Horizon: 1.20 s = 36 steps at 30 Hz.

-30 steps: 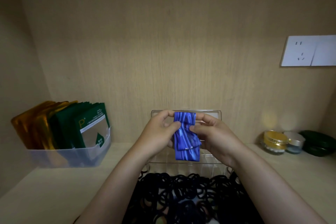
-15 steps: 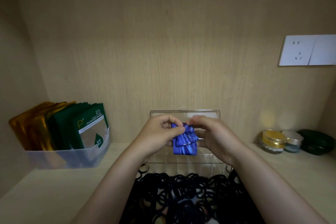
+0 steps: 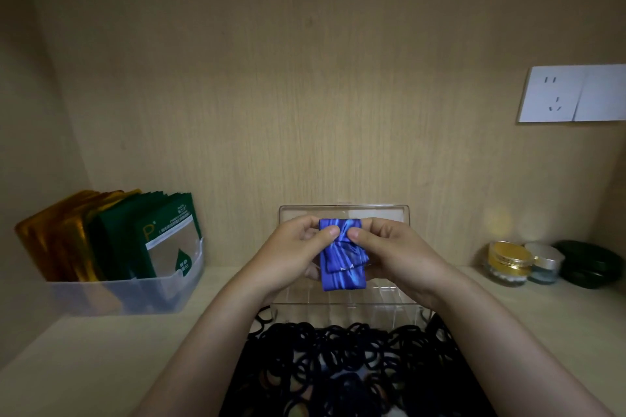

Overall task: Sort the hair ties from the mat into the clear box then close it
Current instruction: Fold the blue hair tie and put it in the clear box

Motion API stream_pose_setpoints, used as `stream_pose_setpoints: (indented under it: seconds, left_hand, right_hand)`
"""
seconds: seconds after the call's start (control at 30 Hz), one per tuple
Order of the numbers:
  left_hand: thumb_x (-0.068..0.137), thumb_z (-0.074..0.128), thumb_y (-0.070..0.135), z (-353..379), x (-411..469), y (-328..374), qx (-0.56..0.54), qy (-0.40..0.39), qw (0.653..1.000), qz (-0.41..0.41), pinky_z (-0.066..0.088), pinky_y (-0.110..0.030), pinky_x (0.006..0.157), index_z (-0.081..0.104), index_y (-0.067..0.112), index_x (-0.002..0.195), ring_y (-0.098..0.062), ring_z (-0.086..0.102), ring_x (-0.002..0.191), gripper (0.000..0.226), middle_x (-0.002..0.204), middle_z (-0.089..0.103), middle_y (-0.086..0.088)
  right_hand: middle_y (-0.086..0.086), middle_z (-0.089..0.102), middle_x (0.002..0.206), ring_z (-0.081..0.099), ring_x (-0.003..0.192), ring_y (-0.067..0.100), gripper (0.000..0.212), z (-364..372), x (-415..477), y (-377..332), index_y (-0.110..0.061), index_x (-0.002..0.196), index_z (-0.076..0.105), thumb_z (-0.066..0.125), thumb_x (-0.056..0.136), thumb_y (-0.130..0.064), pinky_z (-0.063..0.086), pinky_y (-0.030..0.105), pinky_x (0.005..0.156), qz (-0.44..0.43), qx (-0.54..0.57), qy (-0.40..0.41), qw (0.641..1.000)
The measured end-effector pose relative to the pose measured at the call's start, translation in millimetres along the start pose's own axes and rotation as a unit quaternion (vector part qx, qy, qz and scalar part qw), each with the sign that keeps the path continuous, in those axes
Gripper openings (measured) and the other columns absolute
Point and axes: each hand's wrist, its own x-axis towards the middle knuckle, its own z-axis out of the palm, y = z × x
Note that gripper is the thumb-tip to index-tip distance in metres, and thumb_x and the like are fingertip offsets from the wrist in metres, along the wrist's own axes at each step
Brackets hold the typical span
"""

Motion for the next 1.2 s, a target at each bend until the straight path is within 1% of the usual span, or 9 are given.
stream_pose_setpoints:
  seconds: [0.2, 0.33, 0.47, 0.57, 0.63, 0.77, 0.87, 0.97, 1.2]
  left_hand:
    - [0.099, 0.055, 0.008, 0, -1, 1, -0.07, -0.012, 0.997, -0.017, 0.056, -0.032, 0.055, 0.06, 0.01, 0.107, -0.022, 0.072, 0.078, 0.01, 0.096, 0.071, -0.017]
    - [0.101, 0.05, 0.009, -1, 0, 1, -0.145, -0.036, 0.989, -0.022, 0.056, -0.028, 0.061, 0.062, 0.011, 0.11, -0.022, 0.069, 0.08, 0.016, 0.096, 0.071, -0.014]
    - [0.099, 0.046, 0.002, -1, 0, 4, -0.218, -0.055, 0.973, -0.047, 0.056, -0.025, 0.059, 0.068, 0.008, 0.103, -0.02, 0.067, 0.077, 0.023, 0.101, 0.071, -0.018]
    - [0.091, 0.048, 0.015, -4, 0, 4, -0.236, -0.062, 0.968, -0.059, 0.059, -0.032, 0.064, 0.067, 0.004, 0.101, -0.027, 0.069, 0.083, 0.025, 0.104, 0.07, -0.02]
    - [0.095, 0.051, 0.023, -4, 0, 2, -0.185, -0.059, 0.979, -0.055, 0.059, -0.036, 0.071, 0.067, 0.005, 0.1, -0.028, 0.071, 0.088, 0.025, 0.102, 0.071, -0.016]
    - [0.096, 0.061, 0.009, -3, 1, -3, -0.031, -0.012, 0.999, -0.013, 0.06, -0.027, 0.07, 0.068, 0.012, 0.104, -0.015, 0.073, 0.082, 0.011, 0.094, 0.075, -0.009]
    - [0.095, 0.062, 0.009, -5, 5, -7, -0.019, 0.009, 1.0, -0.017, 0.06, -0.027, 0.069, 0.065, 0.015, 0.114, -0.016, 0.075, 0.082, 0.02, 0.096, 0.078, -0.009]
    - [0.093, 0.065, 0.006, -5, 8, -11, -0.021, 0.025, 0.999, -0.013, 0.06, -0.026, 0.068, 0.067, 0.007, 0.111, -0.018, 0.075, 0.081, 0.018, 0.097, 0.077, -0.012]
    - [0.088, 0.066, -0.005, -1, 7, -13, -0.069, 0.051, 0.996, -0.013, 0.06, -0.023, 0.065, 0.07, 0.012, 0.096, -0.013, 0.072, 0.072, 0.019, 0.087, 0.073, -0.005]
  right_hand:
    - [0.02, 0.069, 0.086, 0.063, 0.07, 0.03, 0.011, 1, 1, 1, -0.013, 0.107, 0.065, 0.06, 0.098, -0.017, 0.054, 0.035, 0.059, -0.006, 0.017, 0.001, 1.0]
    - [0.019, 0.064, 0.081, 0.056, 0.054, 0.021, 0.016, -1, 2, 1, -0.015, 0.111, 0.063, 0.056, 0.099, -0.008, 0.052, 0.031, 0.049, -0.002, 0.099, -0.043, 0.994]
    - [0.018, 0.061, 0.081, 0.056, 0.056, 0.022, 0.016, -2, 2, -1, -0.011, 0.107, 0.061, 0.052, 0.098, -0.002, 0.054, 0.031, 0.05, 0.01, 0.139, -0.051, 0.989]
    - [0.016, 0.063, 0.09, 0.059, 0.062, 0.025, 0.018, -1, -1, 0, -0.008, 0.101, 0.064, 0.046, 0.098, -0.013, 0.053, 0.033, 0.05, 0.029, 0.172, -0.046, 0.984]
    - [0.016, 0.062, 0.094, 0.061, 0.069, 0.024, 0.018, -1, -2, 2, -0.009, 0.099, 0.067, 0.049, 0.099, -0.014, 0.053, 0.034, 0.052, 0.022, 0.14, -0.035, 0.989]
    - [0.016, 0.065, 0.091, 0.063, 0.071, 0.02, 0.011, 0, -2, 11, -0.005, 0.101, 0.067, 0.057, 0.096, -0.002, 0.054, 0.032, 0.053, 0.002, 0.07, -0.001, 0.998]
    - [0.021, 0.069, 0.101, 0.069, 0.078, 0.023, 0.019, 2, 2, 16, -0.006, 0.114, 0.064, 0.056, 0.097, 0.0, 0.055, 0.029, 0.052, -0.008, 0.059, 0.032, 0.998]
    - [0.022, 0.07, 0.111, 0.071, 0.079, 0.021, 0.03, 6, 6, 22, -0.01, 0.125, 0.06, 0.055, 0.098, 0.001, 0.056, 0.029, 0.053, -0.015, 0.04, 0.057, 0.997]
    - [0.017, 0.068, 0.109, 0.07, 0.075, 0.019, 0.029, 10, 6, 21, -0.008, 0.117, 0.067, 0.062, 0.092, 0.004, 0.055, 0.029, 0.054, -0.019, 0.043, 0.071, 0.996]
